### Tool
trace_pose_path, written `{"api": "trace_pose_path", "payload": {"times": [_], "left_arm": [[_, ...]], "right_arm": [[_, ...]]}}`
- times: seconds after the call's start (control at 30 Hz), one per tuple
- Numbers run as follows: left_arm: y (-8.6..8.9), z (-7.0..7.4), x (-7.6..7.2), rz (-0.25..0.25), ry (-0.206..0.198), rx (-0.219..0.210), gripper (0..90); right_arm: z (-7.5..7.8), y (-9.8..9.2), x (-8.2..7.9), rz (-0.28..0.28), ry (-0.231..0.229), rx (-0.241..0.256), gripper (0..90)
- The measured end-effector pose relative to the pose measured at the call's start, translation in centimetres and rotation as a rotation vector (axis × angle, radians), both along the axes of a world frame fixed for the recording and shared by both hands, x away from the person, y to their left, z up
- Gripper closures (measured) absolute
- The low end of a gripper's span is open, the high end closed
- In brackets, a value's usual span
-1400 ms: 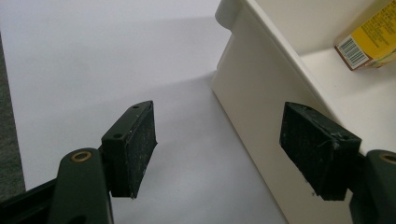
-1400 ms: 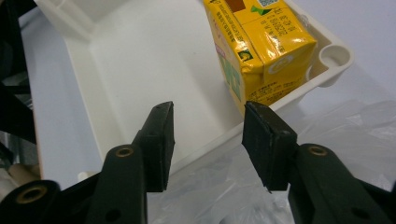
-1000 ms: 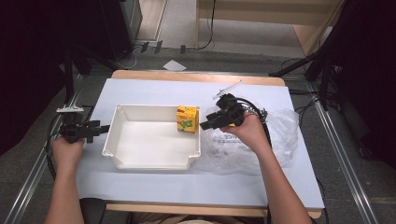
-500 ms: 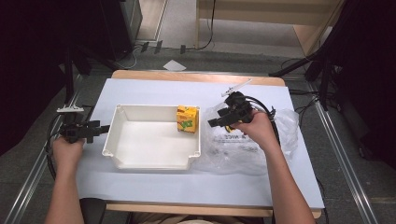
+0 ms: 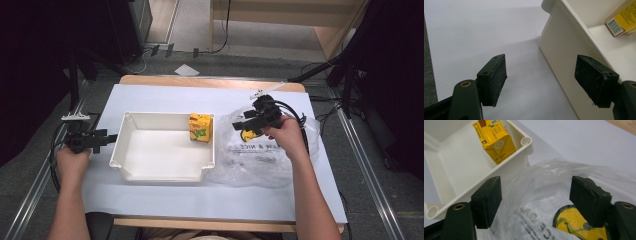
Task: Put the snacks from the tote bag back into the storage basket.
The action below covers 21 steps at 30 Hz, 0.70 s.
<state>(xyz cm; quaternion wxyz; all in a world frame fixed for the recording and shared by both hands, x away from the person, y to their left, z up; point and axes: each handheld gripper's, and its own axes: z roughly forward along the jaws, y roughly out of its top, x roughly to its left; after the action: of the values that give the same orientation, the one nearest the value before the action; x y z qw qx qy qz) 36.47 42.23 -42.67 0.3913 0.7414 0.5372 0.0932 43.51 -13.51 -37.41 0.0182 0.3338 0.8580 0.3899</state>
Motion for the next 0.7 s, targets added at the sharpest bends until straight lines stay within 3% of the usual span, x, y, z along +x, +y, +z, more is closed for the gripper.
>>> {"api": "trace_pose_path", "payload": {"times": [0.4,0.7], "left_arm": [[0.0,0.0,0.0,-0.002,0.002,0.003,27.0],[-0.1,0.0,0.0,0.000,0.000,0.003,27.0]], "right_arm": [[-0.9,-2.5,0.9,-0.087,-0.020,0.026,23.8],[-2.0,-3.0,1.5,-0.145,-0.011,0.025,22.3]]}}
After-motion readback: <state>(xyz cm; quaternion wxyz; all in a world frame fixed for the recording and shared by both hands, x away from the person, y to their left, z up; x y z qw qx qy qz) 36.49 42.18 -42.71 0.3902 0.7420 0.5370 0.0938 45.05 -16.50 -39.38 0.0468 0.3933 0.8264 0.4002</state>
